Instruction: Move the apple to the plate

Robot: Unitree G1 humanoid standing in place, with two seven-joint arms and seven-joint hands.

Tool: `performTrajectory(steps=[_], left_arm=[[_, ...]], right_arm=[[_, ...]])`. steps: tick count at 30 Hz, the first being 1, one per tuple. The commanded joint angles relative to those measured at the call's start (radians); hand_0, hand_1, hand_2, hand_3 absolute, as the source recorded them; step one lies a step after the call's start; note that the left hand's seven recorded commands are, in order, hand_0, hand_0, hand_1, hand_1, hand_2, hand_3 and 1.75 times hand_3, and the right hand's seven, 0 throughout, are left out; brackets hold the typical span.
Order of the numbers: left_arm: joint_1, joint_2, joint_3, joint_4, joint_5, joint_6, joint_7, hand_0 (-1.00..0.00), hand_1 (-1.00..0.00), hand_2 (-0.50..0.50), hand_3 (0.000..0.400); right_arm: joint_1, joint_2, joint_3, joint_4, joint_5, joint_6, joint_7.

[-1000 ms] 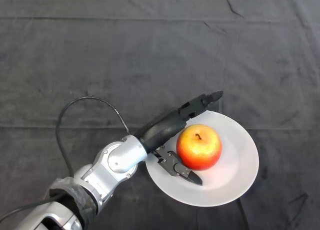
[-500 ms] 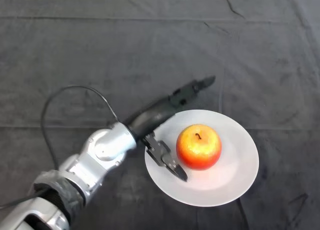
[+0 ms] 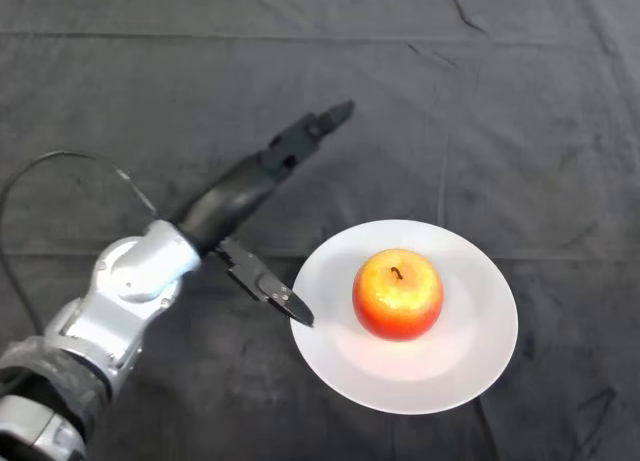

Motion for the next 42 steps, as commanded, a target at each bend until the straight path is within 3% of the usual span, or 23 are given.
performTrajectory(steps=[1, 13, 28, 42], left_arm=[[0.045, 0.058, 0.030, -0.024, -0.032, -0.027, -0.014, 0.00, 0.00, 0.00, 0.000], [0.062, 0.111, 0.138, 0.044, -0.033, -0.068, -0.031, 0.00, 0.00, 0.00, 0.000], [0.052, 0.194, 0.286, 0.219, -0.056, -0.142, -0.059, 0.00, 0.00, 0.00, 0.000], [0.062, 0.242, 0.398, 0.349, -0.057, -0.181, -0.015, 0.00, 0.00, 0.00, 0.000]], right_arm=[[0.022, -0.007, -0.0110, -0.008, 0.0080, 0.006, 0.0047], [0.023, -0.007, -0.0112, -0.009, 0.0081, 0.007, 0.0050], [0.021, -0.007, -0.0109, -0.006, 0.0076, 0.006, 0.0048], [0.017, -0.007, -0.0102, 0.000, 0.0067, 0.004, 0.0041]])
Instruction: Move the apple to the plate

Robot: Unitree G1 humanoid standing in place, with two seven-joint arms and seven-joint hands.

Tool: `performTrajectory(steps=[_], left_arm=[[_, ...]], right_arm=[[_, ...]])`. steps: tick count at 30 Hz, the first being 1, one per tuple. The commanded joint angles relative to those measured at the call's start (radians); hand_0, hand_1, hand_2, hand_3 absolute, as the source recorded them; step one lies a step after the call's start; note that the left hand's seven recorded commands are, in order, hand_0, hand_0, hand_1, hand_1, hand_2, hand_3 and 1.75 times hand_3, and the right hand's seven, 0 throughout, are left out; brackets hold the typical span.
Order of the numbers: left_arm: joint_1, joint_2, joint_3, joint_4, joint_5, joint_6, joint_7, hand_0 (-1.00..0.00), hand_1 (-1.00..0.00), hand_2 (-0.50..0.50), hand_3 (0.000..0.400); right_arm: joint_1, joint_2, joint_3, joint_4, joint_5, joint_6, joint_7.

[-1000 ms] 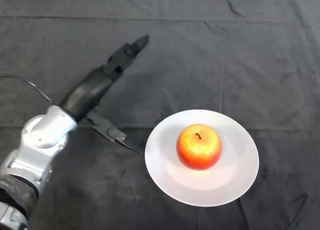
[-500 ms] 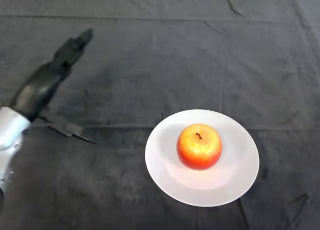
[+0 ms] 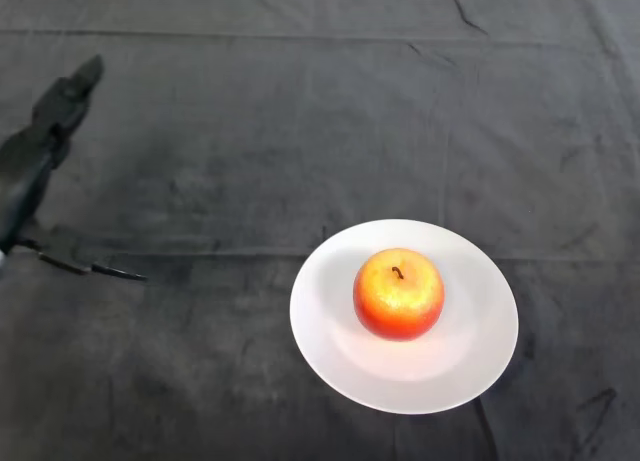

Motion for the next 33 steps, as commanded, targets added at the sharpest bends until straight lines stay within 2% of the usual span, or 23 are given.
performTrajectory(steps=[1, 17, 27, 33], left_arm=[[0.045, 0.066, 0.044, 0.041, -0.022, -0.027, 0.022, 0.00, 0.00, 0.00, 0.000], [0.103, 0.141, 0.145, 0.112, -0.013, -0.014, 0.119, 0.00, 0.00, 0.00, 0.000], [0.160, 0.163, 0.210, 0.137, -0.026, 0.031, 0.193, 0.00, 0.00, 0.00, 0.000], [0.193, 0.204, 0.269, 0.149, -0.060, 0.075, 0.215, 0.00, 0.00, 0.00, 0.000]], right_arm=[[0.017, -0.007, -0.0101, 0.002, 0.0066, 0.003, 0.0041], [0.014, -0.006, -0.0094, 0.008, 0.0059, 0.001, 0.0031], [0.013, -0.006, -0.0091, 0.010, 0.0057, -0.001, 0.0026], [0.013, -0.006, -0.0089, 0.011, 0.0057, -0.001, 0.0024]])
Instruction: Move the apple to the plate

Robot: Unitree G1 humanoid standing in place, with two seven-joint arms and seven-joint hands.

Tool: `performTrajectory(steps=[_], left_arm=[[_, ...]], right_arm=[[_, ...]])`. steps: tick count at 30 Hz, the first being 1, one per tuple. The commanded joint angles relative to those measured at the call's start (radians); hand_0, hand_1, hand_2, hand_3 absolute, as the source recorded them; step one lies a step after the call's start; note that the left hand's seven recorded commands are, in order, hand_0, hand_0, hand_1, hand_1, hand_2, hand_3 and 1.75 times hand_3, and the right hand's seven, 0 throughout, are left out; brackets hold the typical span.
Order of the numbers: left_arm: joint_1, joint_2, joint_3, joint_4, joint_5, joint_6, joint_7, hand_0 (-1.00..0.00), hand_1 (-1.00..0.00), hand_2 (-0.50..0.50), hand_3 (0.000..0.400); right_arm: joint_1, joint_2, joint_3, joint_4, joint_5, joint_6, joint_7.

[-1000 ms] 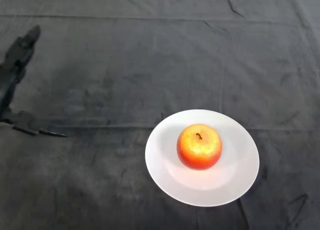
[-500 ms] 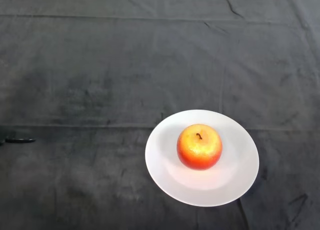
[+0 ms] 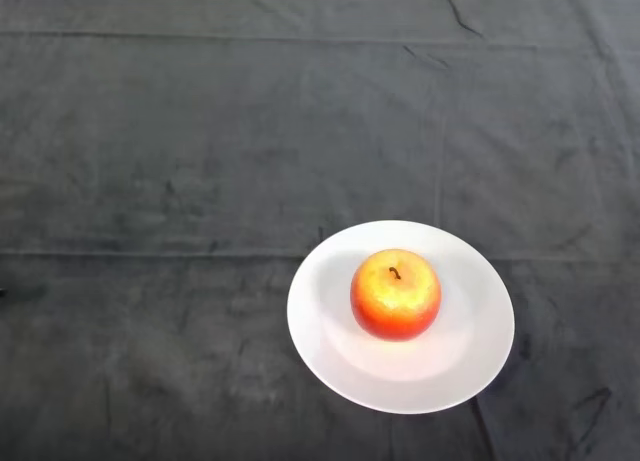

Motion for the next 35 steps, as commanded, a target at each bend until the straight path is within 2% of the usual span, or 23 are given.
performTrajectory(steps=[1, 6, 12, 20, 35], left_arm=[[0.042, 0.083, 0.042, 0.039, -0.026, 0.021, 0.018, 0.00, 0.00, 0.00, 0.000], [0.076, 0.108, 0.101, 0.045, -0.060, 0.040, 0.068, 0.00, 0.00, 0.00, 0.000], [0.108, 0.103, 0.154, 0.050, -0.085, 0.061, 0.144, 0.00, 0.00, 0.00, 0.000], [0.101, 0.089, 0.179, 0.040, -0.086, 0.112, 0.214, 0.00, 0.00, 0.00, 0.000], [0.106, 0.077, 0.192, 0.004, -0.067, 0.144, 0.242, 0.00, 0.00, 0.00, 0.000]], right_arm=[[0.013, -0.007, -0.0091, 0.010, 0.0057, 0.000, 0.0024], [0.012, -0.007, -0.0090, 0.010, 0.0057, 0.000, 0.0022], [0.012, -0.007, -0.0089, 0.011, 0.0057, -0.001, 0.0020], [0.012, -0.007, -0.0088, 0.012, 0.0057, -0.001, 0.0019], [0.012, -0.007, -0.0087, 0.011, 0.0059, -0.001, 0.0018]])
